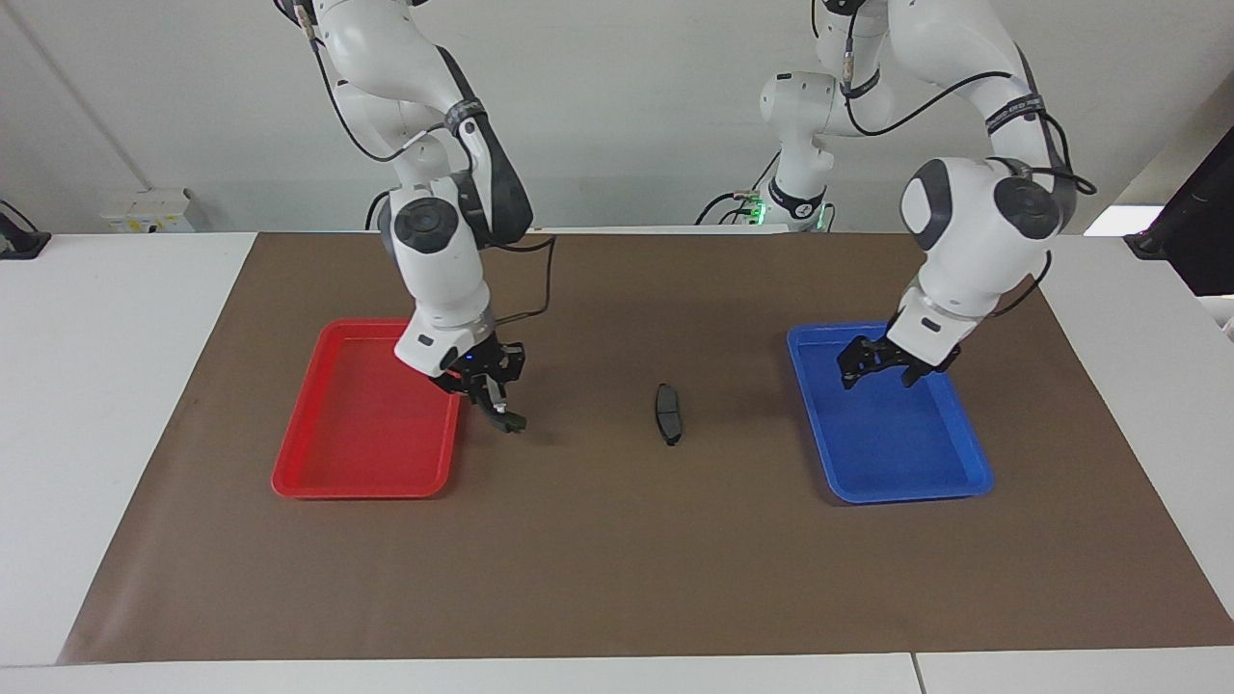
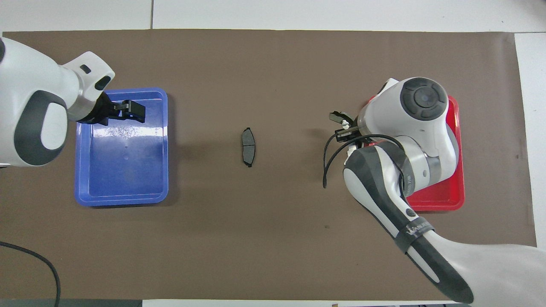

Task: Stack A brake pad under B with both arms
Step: 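Retract the left gripper while the right gripper carries the shoe toward the pad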

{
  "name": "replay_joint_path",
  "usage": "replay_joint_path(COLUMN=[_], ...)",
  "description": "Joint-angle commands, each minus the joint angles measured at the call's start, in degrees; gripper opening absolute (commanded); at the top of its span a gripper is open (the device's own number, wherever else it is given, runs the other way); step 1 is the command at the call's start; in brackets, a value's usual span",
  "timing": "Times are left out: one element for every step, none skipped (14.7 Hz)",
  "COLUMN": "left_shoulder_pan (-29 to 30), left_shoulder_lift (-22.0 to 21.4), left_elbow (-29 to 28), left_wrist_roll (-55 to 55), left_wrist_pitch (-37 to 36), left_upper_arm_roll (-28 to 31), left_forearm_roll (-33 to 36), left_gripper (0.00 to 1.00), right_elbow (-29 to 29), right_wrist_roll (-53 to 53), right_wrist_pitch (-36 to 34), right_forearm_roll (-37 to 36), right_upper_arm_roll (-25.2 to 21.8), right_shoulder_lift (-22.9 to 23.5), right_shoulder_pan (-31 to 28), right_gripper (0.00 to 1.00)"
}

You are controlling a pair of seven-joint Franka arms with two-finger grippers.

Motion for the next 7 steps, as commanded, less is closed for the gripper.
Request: replay_joint_path(left_shoulder_pan=[3.1, 3.3, 3.9, 4.1, 4.4, 4.4, 4.4], left_shoulder_lift=[-0.3, -0.6, -1.3, -1.9, -2.8, -3.4, -3.5], left_elbow=[6.7, 8.7, 10.1, 10.9, 11.9, 13.0, 14.1], left_wrist_roll=[4.5, 5.9, 7.5, 8.6, 9.6, 10.3, 11.0], left_wrist_pitch=[-9.7, -12.4, -14.6, -16.1, -17.9, -19.9, -22.2], left_upper_arm_roll=[-0.7, -0.5, 0.3, 0.8, 1.2, 2.0, 2.7], left_forearm_roll=[2.9, 3.7, 4.4, 5.0, 5.0, 5.0, 5.2], left_gripper=[1.0, 1.0, 1.0, 1.0, 1.0, 1.0, 1.0], right_elbow=[12.5, 14.2, 15.0, 15.1, 15.2, 15.3, 15.7], right_wrist_roll=[9.5, 11.9, 14.1, 16.4, 18.5, 20.0, 21.3], right_wrist_pitch=[-4.9, -5.5, -5.1, -3.8, -2.6, -1.0, -0.1], right_forearm_roll=[-5.1, -5.3, -5.4, -5.4, -5.8, -5.8, -5.3], right_upper_arm_roll=[0.4, 0.4, 0.5, 0.5, 0.4, 0.4, 0.5], right_shoulder_lift=[8.6, 9.5, 10.5, 11.4, 12.6, 13.2, 13.3], right_shoulder_pan=[4.9, 6.1, 7.6, 9.3, 10.4, 11.2, 11.7], right_gripper=[0.0, 0.0, 0.0, 0.0, 0.0, 0.0, 0.0])
